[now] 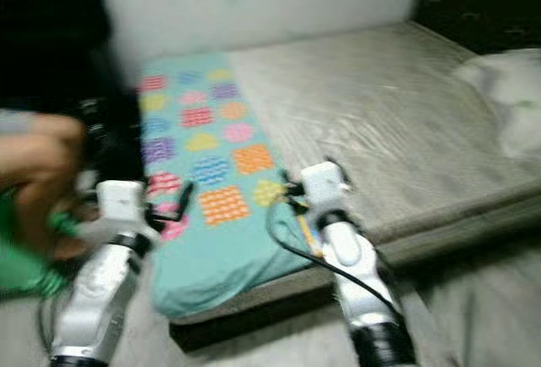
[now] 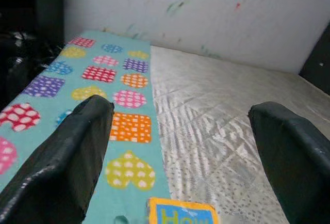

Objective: Clean up the room

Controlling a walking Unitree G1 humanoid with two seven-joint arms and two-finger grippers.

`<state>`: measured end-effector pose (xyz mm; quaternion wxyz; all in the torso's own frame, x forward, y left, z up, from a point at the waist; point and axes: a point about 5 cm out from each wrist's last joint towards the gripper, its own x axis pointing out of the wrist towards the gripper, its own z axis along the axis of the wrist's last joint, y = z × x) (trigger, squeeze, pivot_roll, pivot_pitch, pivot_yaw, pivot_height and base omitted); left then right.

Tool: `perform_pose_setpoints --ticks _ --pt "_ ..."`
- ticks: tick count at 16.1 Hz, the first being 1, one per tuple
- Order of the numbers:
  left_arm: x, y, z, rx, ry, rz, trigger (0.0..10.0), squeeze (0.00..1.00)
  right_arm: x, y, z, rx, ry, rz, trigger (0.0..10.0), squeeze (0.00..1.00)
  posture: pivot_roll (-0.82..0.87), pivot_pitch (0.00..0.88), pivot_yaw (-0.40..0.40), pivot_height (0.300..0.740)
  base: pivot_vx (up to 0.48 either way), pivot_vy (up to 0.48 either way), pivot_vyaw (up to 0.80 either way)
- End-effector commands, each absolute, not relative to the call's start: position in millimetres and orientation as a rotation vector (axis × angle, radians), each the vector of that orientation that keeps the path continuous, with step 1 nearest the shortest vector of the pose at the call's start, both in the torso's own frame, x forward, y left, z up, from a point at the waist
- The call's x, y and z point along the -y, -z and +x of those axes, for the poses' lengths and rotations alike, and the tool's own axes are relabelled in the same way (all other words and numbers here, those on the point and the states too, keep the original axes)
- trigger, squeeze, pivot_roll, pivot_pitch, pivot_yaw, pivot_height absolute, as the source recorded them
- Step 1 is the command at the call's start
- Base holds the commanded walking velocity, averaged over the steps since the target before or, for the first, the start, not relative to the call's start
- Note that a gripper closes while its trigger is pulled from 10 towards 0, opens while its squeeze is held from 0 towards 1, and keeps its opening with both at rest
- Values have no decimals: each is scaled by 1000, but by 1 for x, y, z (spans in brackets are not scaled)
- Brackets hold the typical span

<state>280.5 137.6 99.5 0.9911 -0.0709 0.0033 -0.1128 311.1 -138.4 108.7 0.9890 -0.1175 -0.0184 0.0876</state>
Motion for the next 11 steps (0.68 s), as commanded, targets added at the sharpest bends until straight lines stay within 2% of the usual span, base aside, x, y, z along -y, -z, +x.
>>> perform_pose_setpoints --ticks 1,6,11 --pt "-148 -101 282 -3 197 -113 10000 0 127 -112 313 52 -208 -222 10000 0 -125 0 -4 740 0 0 800" --pt "-148 -101 282 0 197 -109 10000 0 127 -112 313 57 -208 -216 10000 0 -126 0 -3 740 0 0 800" --pt "-146 -109 282 56 206 -117 10000 0 127 -112 314 57 -206 -203 10000 0 -127 0 -3 740 0 0 0"
